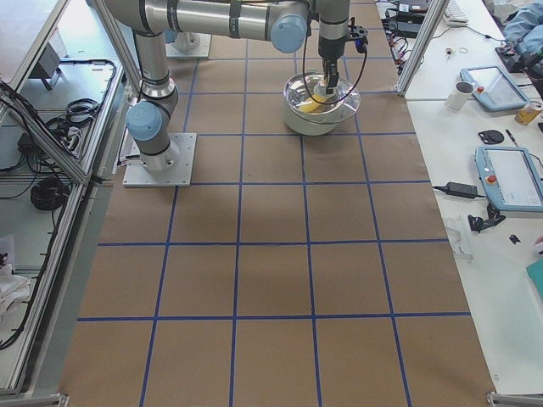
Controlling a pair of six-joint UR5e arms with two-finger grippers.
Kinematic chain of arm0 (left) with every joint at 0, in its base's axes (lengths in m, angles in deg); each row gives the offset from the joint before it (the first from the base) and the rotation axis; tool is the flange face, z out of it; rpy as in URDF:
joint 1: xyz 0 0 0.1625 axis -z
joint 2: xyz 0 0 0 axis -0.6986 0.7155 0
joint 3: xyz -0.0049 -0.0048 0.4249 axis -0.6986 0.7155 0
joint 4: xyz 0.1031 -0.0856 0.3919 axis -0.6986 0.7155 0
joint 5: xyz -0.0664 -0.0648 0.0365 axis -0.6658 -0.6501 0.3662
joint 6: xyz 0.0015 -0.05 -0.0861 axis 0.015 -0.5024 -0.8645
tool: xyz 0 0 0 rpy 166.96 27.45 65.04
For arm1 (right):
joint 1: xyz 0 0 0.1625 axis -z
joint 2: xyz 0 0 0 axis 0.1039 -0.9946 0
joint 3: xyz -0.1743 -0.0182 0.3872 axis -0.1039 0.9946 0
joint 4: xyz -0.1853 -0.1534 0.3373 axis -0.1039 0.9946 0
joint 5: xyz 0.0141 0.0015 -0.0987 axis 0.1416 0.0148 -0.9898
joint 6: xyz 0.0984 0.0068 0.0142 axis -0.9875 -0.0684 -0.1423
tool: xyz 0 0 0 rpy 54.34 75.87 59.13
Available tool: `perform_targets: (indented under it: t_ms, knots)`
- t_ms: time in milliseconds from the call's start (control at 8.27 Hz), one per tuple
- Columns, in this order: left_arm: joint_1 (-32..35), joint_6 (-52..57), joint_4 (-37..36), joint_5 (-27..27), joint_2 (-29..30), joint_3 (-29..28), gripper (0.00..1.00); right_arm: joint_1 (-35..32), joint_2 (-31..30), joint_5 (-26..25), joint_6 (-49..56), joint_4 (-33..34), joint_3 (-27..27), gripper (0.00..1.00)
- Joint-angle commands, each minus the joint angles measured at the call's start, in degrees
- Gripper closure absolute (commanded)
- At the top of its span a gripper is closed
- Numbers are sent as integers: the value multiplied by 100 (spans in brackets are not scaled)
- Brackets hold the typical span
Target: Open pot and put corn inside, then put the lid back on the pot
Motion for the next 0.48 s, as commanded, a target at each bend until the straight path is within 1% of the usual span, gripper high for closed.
perform_targets:
  t_ms: [0, 121, 242, 363]
  knots:
    - [-793, 1595, 908, 494, -490, -7, 0, -589, 125, -2, -980, 240, -13, 82]
    - [-865, 2376, 1093, 747, -639, -16, 0, -738, 205, -2, -1287, 414, -13, 82]
    - [-901, 2671, 1391, 1255, -806, -16, 0, -948, 353, -10, -1360, 581, -13, 82]
    - [-893, 2691, 1794, 1564, -964, -16, 0, -1090, 424, -2, -1656, 618, -13, 82]
